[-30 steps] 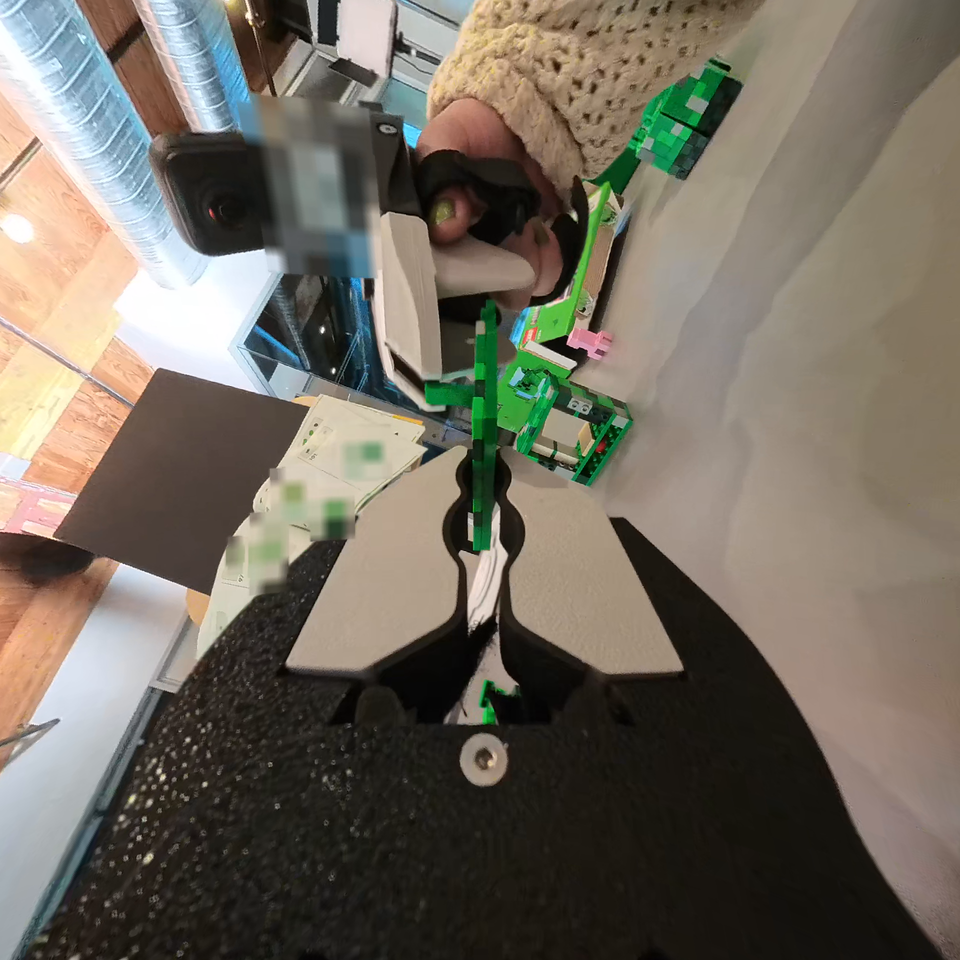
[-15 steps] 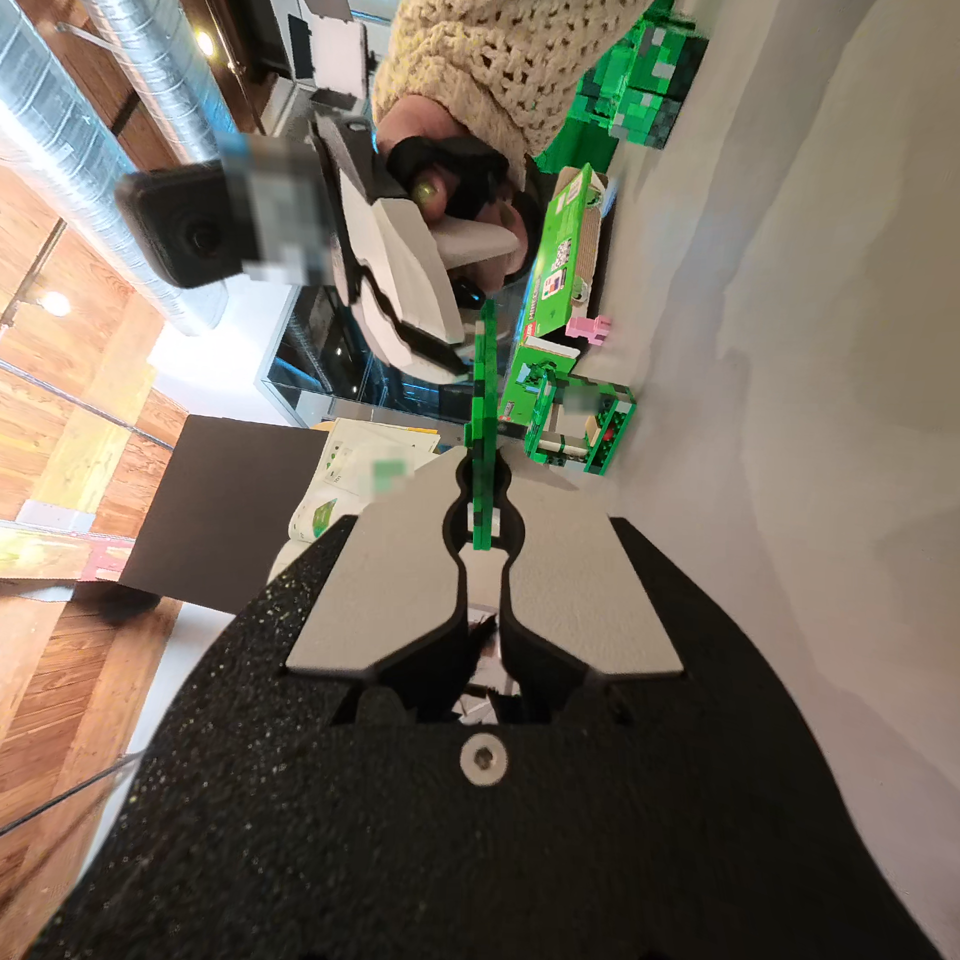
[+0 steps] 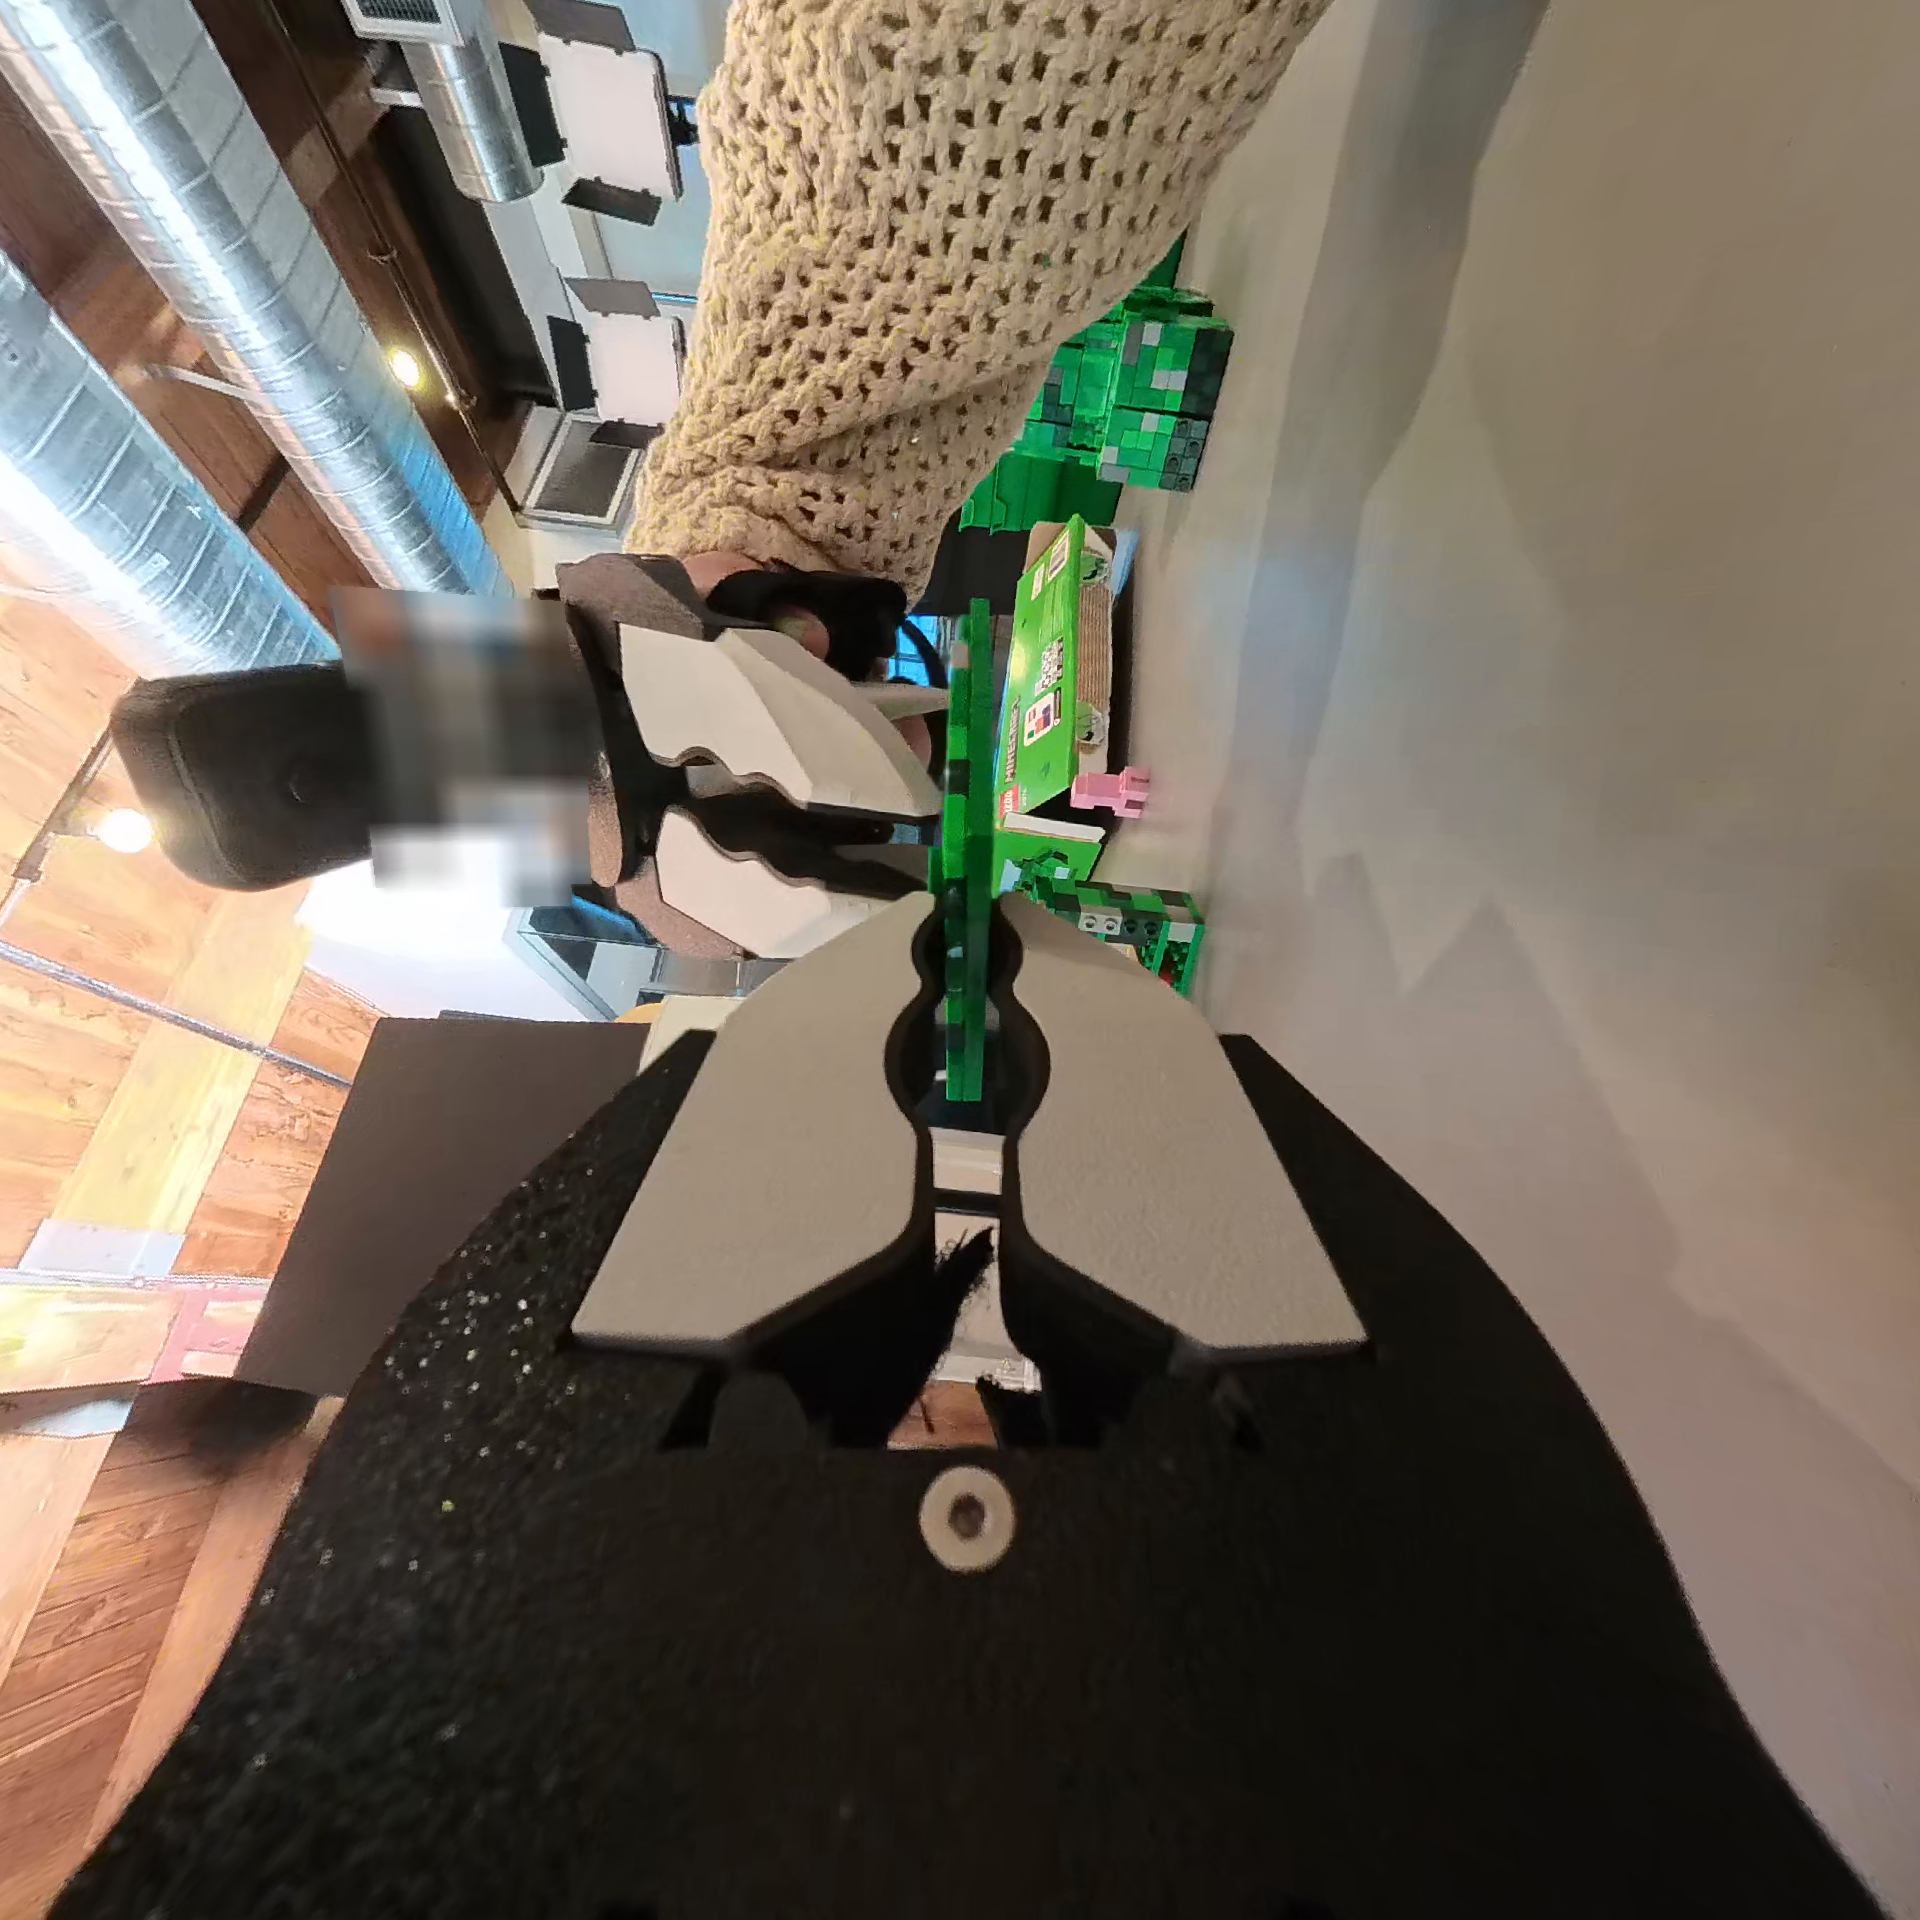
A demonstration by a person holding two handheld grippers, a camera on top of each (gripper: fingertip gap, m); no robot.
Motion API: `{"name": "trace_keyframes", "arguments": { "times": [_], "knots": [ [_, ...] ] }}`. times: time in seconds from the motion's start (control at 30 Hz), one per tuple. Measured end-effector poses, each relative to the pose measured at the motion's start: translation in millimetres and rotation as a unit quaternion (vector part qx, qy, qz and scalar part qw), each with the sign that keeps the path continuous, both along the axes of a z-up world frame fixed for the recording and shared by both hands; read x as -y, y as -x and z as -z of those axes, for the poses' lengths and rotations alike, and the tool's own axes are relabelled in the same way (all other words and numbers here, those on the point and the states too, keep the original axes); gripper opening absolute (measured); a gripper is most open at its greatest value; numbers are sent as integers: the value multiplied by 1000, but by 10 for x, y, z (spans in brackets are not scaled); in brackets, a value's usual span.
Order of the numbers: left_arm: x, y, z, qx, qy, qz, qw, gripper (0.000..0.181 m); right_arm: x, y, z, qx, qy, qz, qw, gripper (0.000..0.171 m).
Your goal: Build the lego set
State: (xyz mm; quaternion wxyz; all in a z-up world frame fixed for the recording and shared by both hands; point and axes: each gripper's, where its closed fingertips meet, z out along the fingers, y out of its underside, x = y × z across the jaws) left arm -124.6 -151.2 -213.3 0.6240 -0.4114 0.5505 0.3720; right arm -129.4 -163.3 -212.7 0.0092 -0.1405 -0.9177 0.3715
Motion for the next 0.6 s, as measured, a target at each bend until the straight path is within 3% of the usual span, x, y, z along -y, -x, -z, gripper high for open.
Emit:
{"name": "trace_keyframes", "arguments": {
  "times": [0.6],
  "knots": [
    [-94, 144, 15, -2, -4, -42, 999, 6, -156, -107, 9, -4, -30, 46, 998, 7]
  ]
}}
